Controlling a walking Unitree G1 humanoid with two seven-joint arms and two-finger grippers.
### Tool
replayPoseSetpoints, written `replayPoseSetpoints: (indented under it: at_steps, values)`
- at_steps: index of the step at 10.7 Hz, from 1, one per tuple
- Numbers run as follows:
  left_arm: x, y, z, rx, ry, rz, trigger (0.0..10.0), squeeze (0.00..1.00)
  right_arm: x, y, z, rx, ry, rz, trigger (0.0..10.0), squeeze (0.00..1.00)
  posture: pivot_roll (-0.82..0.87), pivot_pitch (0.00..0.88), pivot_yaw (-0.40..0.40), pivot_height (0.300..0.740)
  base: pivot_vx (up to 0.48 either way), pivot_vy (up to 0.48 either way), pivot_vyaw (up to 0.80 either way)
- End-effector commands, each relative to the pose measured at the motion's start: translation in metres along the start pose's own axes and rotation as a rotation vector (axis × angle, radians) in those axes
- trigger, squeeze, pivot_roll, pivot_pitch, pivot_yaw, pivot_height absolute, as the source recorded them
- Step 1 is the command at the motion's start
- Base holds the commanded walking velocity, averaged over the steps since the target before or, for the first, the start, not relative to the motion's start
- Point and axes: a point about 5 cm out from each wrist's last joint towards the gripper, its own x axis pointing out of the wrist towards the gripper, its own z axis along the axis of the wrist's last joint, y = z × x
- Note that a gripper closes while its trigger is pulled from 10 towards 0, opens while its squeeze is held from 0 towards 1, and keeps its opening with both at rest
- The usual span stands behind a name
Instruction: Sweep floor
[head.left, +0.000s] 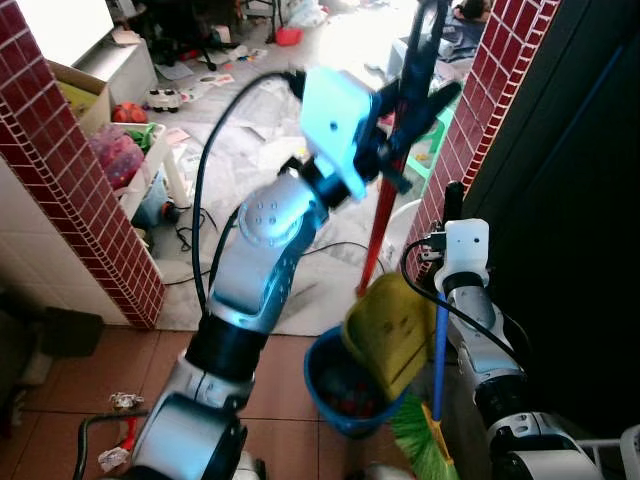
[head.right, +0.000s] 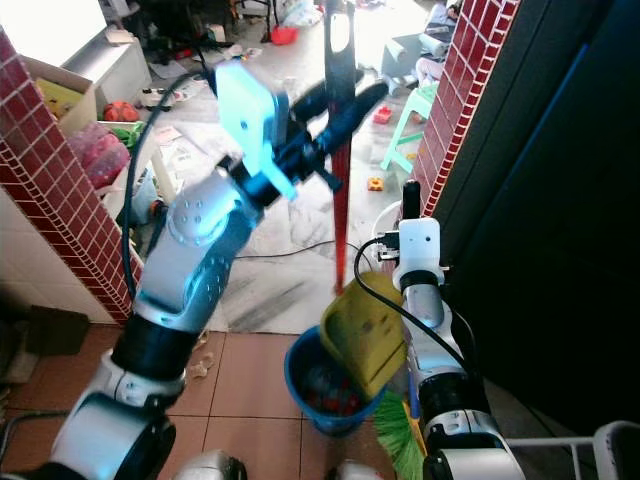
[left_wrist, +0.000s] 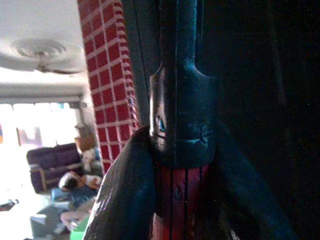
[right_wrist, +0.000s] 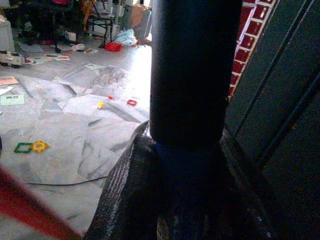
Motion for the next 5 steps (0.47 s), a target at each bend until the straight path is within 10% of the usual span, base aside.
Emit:
replayPoseSetpoints:
  at_steps: [1,5]
  values:
    - [0.004,0.015,0.029,0.126,-0.109,0.036,10.0,0.00,0.005,0.000,0.009,0.012,-0.037,0.004,10.0,0.00,-0.05,0.000,-0.012,0.740,0.000,0.000,0.00]
    - [-0.022,0.077,0.065,0.322,-0.125,0.301,10.0,0.00,0.005,0.003,0.006,0.014,-0.014,0.047,10.0,0.00,-0.03,0.000,-0.027,0.740,0.000,0.000,0.00]
